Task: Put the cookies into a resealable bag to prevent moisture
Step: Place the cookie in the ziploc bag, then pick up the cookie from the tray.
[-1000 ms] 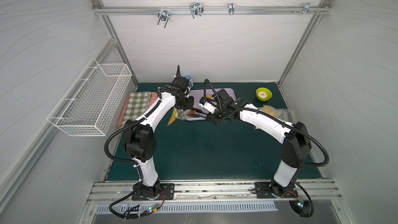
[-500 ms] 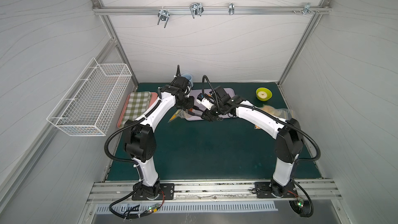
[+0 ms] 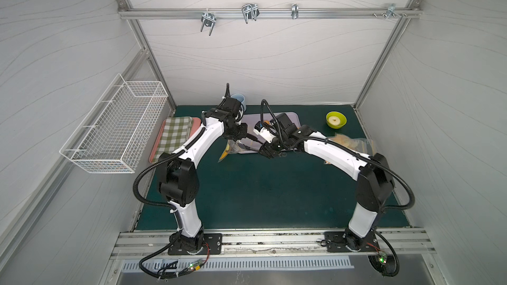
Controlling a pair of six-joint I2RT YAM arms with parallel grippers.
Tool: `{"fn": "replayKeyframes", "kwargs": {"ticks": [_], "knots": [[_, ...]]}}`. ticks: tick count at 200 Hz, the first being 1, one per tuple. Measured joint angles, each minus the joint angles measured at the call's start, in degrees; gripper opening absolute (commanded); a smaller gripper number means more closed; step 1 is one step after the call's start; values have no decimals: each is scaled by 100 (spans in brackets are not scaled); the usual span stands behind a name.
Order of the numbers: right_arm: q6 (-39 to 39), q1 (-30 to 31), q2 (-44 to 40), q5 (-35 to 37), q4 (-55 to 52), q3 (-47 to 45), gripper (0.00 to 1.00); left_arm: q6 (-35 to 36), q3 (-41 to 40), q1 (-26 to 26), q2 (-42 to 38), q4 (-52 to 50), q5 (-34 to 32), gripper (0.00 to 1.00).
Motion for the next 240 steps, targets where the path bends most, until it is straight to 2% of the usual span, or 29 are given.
{"fn": "replayKeyframes", "kwargs": {"ticks": [55, 82, 104, 142, 197, 240], "knots": [[531, -59, -2253, 625, 291, -1550, 58, -107, 0, 63, 11, -44, -264, 0], [866, -369, -2494, 962, 431, -1816, 57, -157, 2, 83, 39, -74, -337, 0], [1082, -826, -1996, 1174, 459, -1672, 58, -225, 2, 105, 48, -109, -439, 0], [1215, -1320, -345, 1276, 505, -800, 58, -343, 0, 195, 37, -125, -586, 0], [1165, -1384, 1456, 1217, 407, 822, 59, -557, -94, 431, -155, -118, -968, 0], [1049, -1381, 2247, 1102, 186, 1801, 61, -772, -367, 588, -636, -125, -1847, 0]]}}
